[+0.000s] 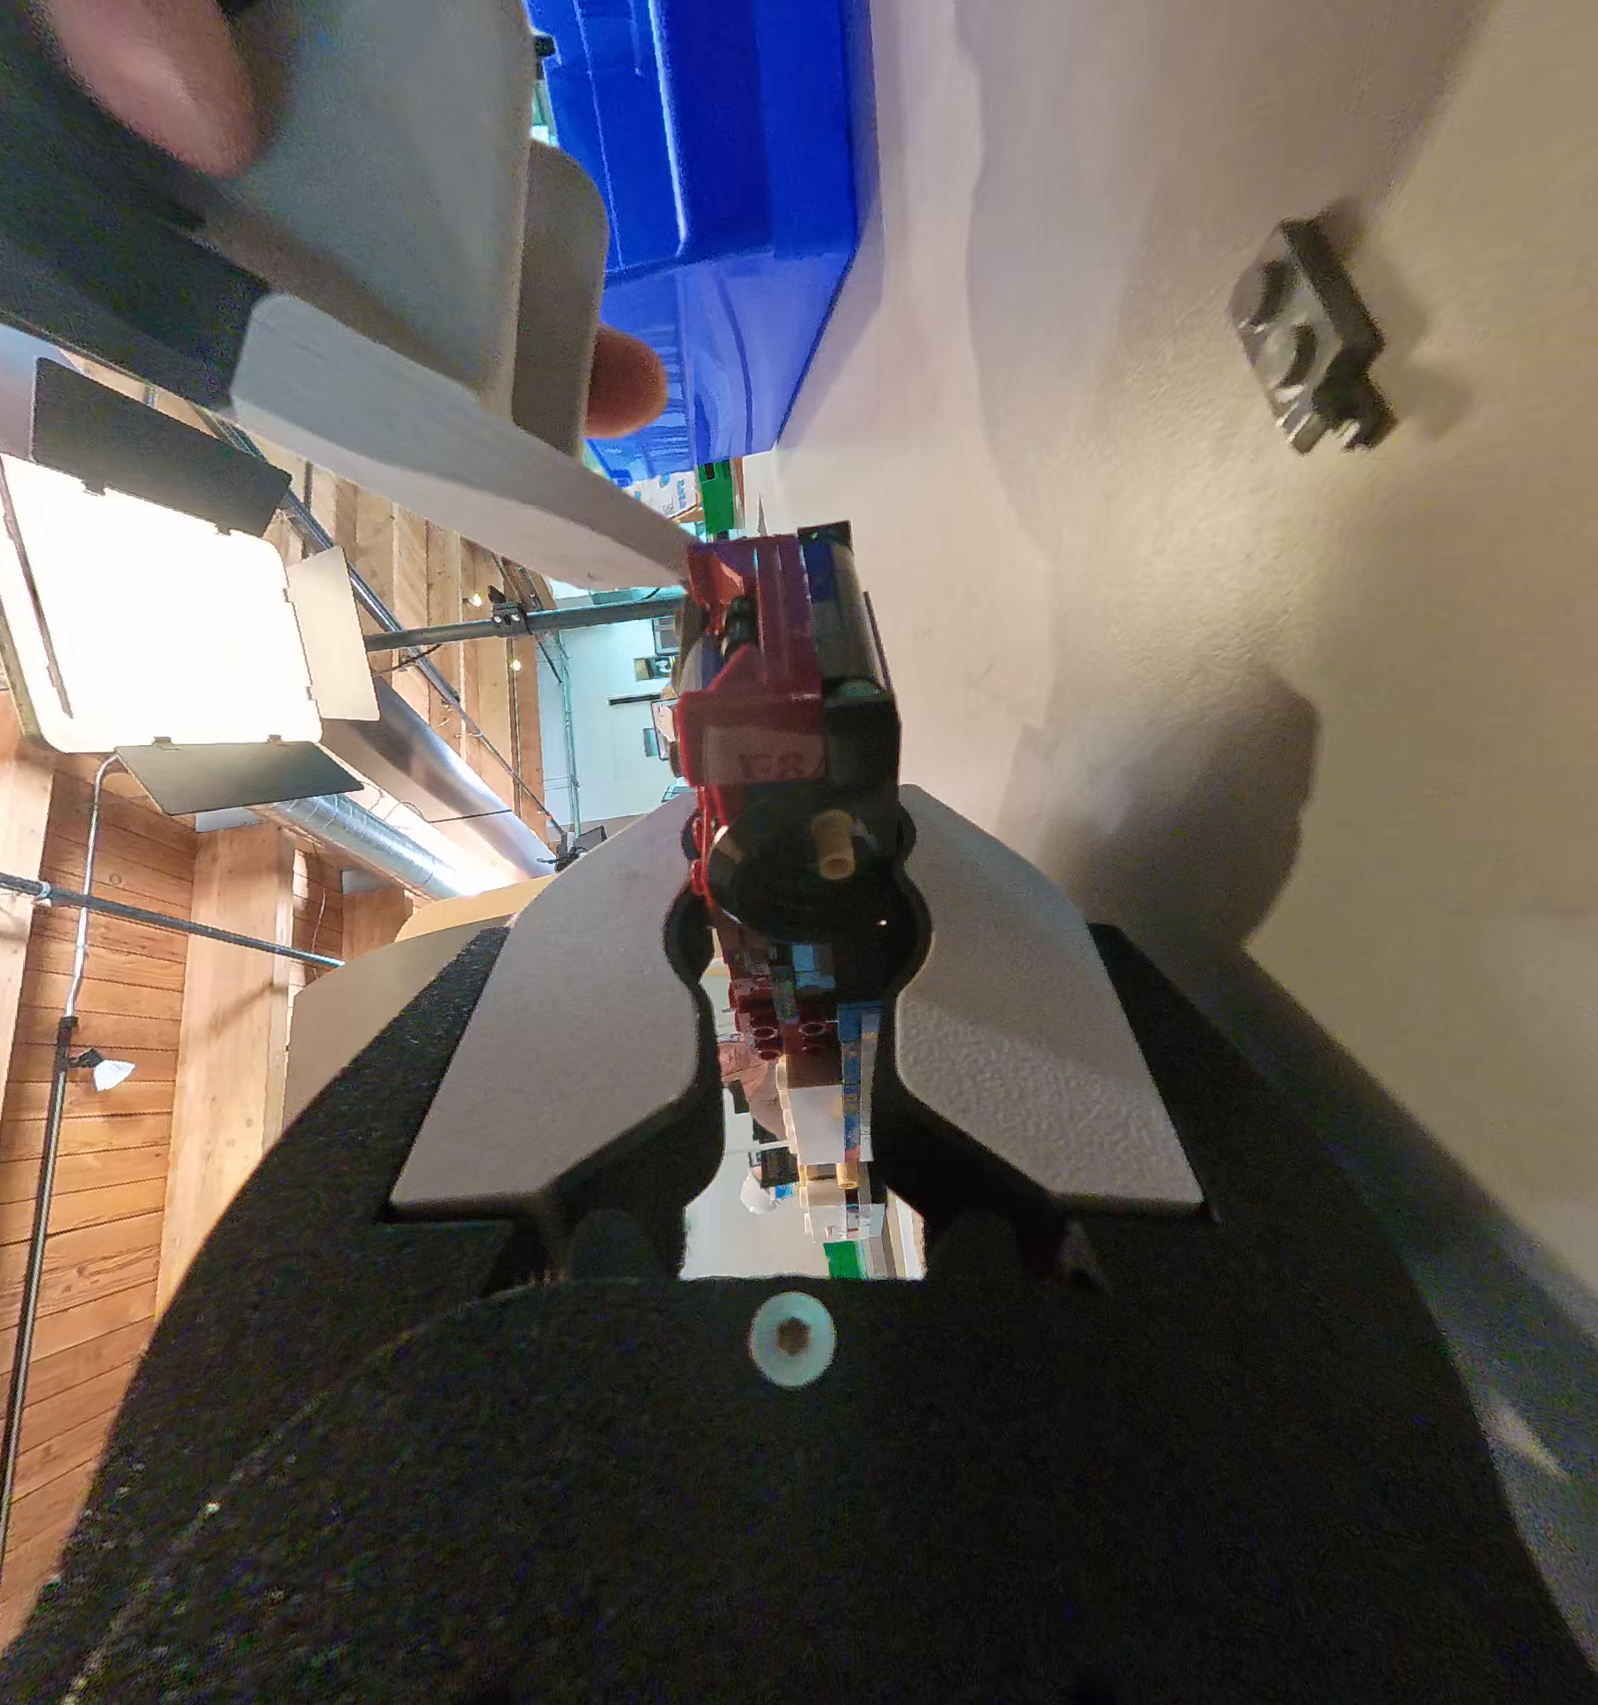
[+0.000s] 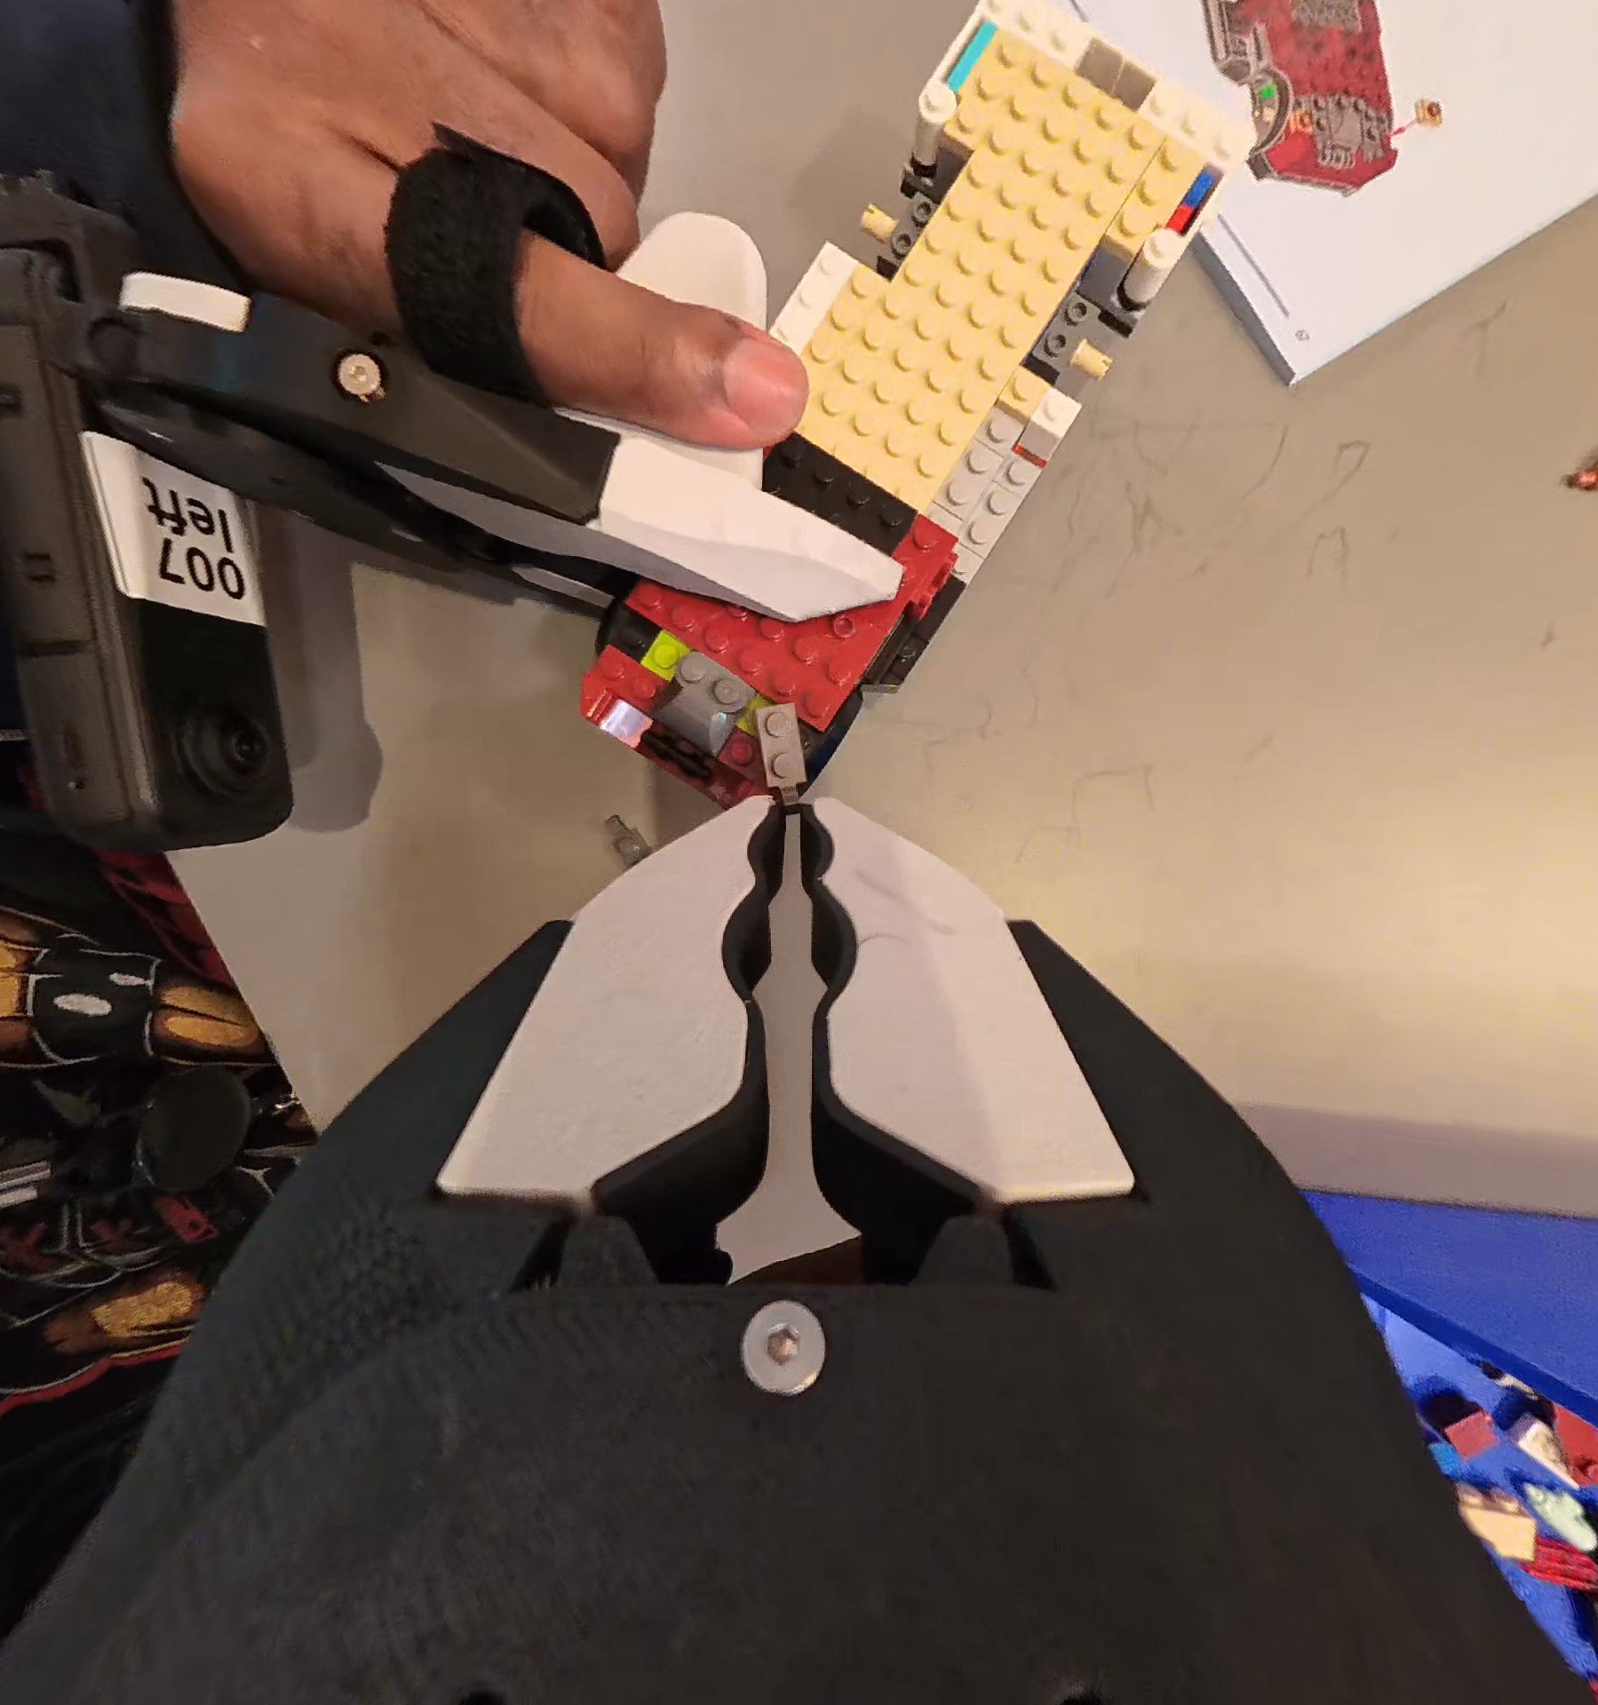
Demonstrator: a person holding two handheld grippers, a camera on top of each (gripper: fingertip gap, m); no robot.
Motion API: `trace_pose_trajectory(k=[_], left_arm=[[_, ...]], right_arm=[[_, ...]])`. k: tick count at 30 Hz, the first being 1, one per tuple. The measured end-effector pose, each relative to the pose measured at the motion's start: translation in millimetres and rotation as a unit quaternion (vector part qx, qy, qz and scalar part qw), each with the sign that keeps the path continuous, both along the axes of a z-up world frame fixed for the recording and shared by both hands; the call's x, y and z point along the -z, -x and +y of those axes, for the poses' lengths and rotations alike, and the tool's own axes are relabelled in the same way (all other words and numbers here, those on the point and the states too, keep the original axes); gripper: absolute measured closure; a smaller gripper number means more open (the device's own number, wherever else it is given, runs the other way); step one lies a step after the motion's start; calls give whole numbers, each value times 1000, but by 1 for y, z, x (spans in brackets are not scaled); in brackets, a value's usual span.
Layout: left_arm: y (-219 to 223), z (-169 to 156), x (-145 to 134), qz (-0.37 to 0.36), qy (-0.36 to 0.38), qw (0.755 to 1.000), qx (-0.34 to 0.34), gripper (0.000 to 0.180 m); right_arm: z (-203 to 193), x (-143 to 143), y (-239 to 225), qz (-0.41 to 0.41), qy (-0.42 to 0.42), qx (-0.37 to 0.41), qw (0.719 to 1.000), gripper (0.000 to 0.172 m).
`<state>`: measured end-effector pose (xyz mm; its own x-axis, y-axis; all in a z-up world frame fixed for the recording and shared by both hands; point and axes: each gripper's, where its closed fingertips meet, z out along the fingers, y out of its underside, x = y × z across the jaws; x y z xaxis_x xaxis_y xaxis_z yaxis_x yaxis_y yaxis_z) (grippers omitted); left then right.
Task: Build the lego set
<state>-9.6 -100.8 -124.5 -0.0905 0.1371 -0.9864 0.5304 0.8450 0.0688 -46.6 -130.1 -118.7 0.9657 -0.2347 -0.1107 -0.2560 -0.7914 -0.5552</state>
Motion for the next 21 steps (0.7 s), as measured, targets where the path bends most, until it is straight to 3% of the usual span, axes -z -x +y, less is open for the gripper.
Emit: trace_pose_trajectory(k=[21], left_arm=[[2, -3, -1, -2, -1, 1000, 4, 146]], right_arm=[[4, -4, 9, 15, 11, -29, 999, 167]])
